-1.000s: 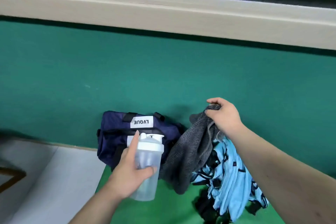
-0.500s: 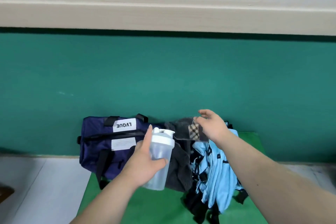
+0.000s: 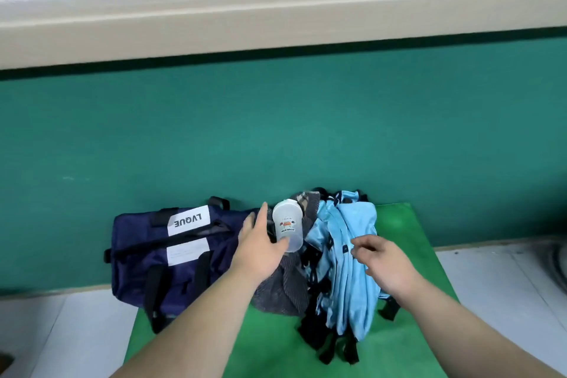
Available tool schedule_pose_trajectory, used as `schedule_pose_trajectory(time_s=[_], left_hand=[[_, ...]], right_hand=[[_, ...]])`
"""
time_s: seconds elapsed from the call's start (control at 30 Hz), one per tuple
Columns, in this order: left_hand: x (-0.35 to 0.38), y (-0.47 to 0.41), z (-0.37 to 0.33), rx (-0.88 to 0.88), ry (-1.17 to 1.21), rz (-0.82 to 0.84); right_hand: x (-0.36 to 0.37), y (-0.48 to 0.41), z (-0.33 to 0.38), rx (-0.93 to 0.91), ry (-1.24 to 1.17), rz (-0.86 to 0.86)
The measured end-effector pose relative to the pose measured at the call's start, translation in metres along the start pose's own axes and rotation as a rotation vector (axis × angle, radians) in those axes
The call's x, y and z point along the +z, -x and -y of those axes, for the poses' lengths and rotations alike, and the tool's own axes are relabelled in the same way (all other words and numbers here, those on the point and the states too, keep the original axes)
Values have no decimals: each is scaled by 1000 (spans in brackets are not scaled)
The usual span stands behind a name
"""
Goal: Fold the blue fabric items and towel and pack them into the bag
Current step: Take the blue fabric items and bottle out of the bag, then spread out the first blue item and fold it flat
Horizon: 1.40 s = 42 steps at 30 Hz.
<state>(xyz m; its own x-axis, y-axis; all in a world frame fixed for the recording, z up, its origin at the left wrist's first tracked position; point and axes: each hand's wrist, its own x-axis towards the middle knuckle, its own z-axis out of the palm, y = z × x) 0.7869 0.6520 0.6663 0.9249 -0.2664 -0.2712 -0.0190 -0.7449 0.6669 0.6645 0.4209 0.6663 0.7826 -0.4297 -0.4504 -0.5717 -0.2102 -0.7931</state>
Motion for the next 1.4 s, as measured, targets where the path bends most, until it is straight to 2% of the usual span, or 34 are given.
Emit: schedule_pose_trajectory(time_s=[0.17, 0.57, 0.67, 0.87, 1.03, 1.13, 1.27, 1.4], left_hand=[[28, 53, 26, -29, 46, 67], [91, 149, 62, 44, -20, 263], [122, 171, 67, 38, -9, 310], [222, 187, 76, 239, -144, 363], [296, 172, 96, 410, -217, 325], [325, 164, 120, 441, -218, 312], [353, 165, 148, 607, -362, 179], [361, 165, 152, 711, -398, 79]], right_hand=[[-1, 27, -43, 80, -5, -4], [-36, 93, -116, 131, 254, -30], [-57, 86, -143, 144, 335, -38], [-77, 22, -199, 83, 411, -61], [-70, -42, -241, -26, 482, -57], [-62, -71, -265, -74, 510, 16], [-52, -89, -287, -119, 850, 79], [-56, -80, -306, -225, 1041, 18]])
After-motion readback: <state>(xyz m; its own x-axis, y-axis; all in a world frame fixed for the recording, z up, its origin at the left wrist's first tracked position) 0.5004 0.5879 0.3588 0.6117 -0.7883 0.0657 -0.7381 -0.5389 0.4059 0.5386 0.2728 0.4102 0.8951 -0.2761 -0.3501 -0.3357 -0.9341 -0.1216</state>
